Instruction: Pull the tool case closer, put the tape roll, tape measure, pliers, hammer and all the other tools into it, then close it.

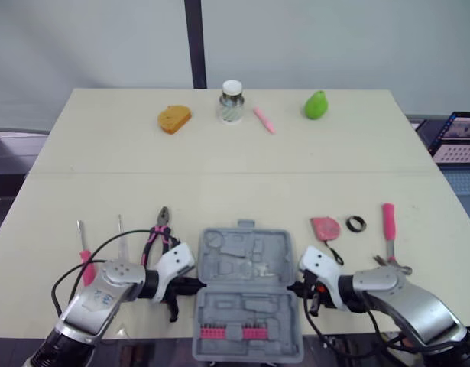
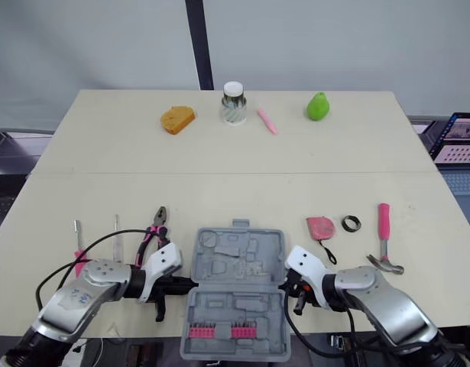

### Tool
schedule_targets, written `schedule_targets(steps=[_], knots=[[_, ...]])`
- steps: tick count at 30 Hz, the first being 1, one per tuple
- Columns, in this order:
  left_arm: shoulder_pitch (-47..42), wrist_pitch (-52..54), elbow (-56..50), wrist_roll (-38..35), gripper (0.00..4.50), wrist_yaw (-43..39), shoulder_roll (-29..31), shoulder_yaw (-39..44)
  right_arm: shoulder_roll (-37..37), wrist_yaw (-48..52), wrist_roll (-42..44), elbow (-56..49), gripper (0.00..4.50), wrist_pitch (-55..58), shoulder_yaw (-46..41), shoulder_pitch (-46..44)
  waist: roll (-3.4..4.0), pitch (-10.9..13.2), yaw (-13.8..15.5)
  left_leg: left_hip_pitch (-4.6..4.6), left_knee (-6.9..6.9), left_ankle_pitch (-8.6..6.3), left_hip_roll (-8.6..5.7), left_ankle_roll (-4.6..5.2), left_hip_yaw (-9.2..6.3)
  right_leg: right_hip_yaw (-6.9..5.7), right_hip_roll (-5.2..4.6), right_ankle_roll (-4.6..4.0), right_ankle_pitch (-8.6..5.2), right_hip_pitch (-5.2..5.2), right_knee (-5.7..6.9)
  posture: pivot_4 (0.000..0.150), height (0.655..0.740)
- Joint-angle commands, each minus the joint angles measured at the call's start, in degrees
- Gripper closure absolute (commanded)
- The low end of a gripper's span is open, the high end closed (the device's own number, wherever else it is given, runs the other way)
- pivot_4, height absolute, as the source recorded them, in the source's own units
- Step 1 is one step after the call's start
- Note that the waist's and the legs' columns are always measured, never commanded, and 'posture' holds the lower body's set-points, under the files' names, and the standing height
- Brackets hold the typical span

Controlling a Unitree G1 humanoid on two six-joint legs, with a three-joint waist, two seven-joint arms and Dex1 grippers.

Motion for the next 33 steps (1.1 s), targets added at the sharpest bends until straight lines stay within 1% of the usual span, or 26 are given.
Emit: schedule_targets(steps=[1, 9, 12, 15, 18, 21, 25, 27, 33], knots=[[0.2, -1.2, 0.0, -1.8, 4.48, -0.2, 0.6, 1.8, -1.1, 1.9, 0.6, -0.3, 4.5, -2.0, -0.6, 0.1, 0.0, 0.0, 0.0, 0.0, 0.0, 0.0, 0.0, 0.0, 0.0, 0.0, 0.0, 0.0, 0.0, 0.0, 0.0, 0.15, 0.695], [1.3, 0.3, -1.0, -3.9, 4.48, 0.0, 2.5, 3.0, -3.0, 2.2, 0.7, 1.8, 4.5, -3.8, -2.3, 0.3, 0.0, 0.0, 0.0, 0.0, 0.0, 0.0, 0.0, 0.0, 0.0, 0.0, -0.01, 0.0, 0.0, 0.0, 0.0, 0.15, 0.695], [2.7, 0.4, -2.1, -5.2, 4.48, -0.3, 3.6, 4.6, -3.8, 2.4, 1.2, 1.6, 4.5, -4.0, -3.6, 0.8, 0.0, 0.0, 0.0, 0.0, -0.01, 0.0, 0.0, 0.0, 0.0, 0.0, -0.01, 0.0, 0.0, 0.0, -0.01, 0.15, 0.695], [4.8, 0.6, -3.4, -7.9, 4.48, -1.8, 5.5, 7.8, -5.3, 3.0, 2.3, 0.6, 4.5, -4.0, -6.2, 1.9, 0.01, 0.0, 0.0, 0.0, -0.01, 0.0, 0.0, 0.0, -0.01, 0.0, -0.04, 0.0, 0.0, 0.01, -0.02, 0.15, 0.695], [6.8, 0.7, -4.8, -11.5, 4.48, -3.2, 7.0, 12.2, -6.9, 4.0, 3.8, -0.6, 4.5, -4.4, -9.3, 3.1, 0.02, 0.0, 0.0, 0.0, -0.01, 0.0, 0.01, 0.0, 0.0, -0.01, -0.03, 0.0, 0.0, 0.01, -0.04, 0.15, 0.695], [8.4, 0.1, -6.3, -14.7, 4.48, -2.9, 6.8, 17.0, -8.3, 5.3, 5.4, -2.0, 4.5, -5.3, -12.6, 5.0, 0.02, 0.0, 0.1, 0.0, -0.01, 0.0, 0.0, 0.0, -0.03, -0.01, -0.06, 0.0, 0.0, 0.03, -0.05, 0.15, 0.695], [11.4, -0.8, -10.2, -21.3, 4.48, -3.4, 5.7, 25.6, -10.5, 8.1, 8.8, -6.2, 4.5, -6.7, -19.8, 9.5, 0.04, 0.0, 0.0, -0.01, -0.03, -0.01, 0.0, 0.01, -0.07, -0.01, -0.07, 0.0, 0.0, 0.07, -0.1, 0.15, 0.695], [14.3, -2.5, -12.3, -24.5, 4.48, -4.3, 4.6, 30.3, -10.5, 8.9, 9.8, -8.2, 4.5, -8.5, -23.5, 12.4, 0.04, 0.0, 0.0, 0.0, -0.04, -0.01, 0.0, 0.01, -0.07, -0.01, -0.06, 0.0, 0.0, 0.11, -0.18, 0.15, 0.695], [23.7, -5.5, -17.5, -30.6, 4.48, -6.0, 3.0, 39.5, -9.4, 11.7, 11.7, -12.1, 4.5, -13.6, -33.6, 22.6, 0.03, 0.0, 0.1, 0.04, -0.1, -0.01, 0.03, 0.01, -0.09, 0.0, -0.04, 0.01, 0.0, 0.26, -0.43, 0.15, 0.695]])
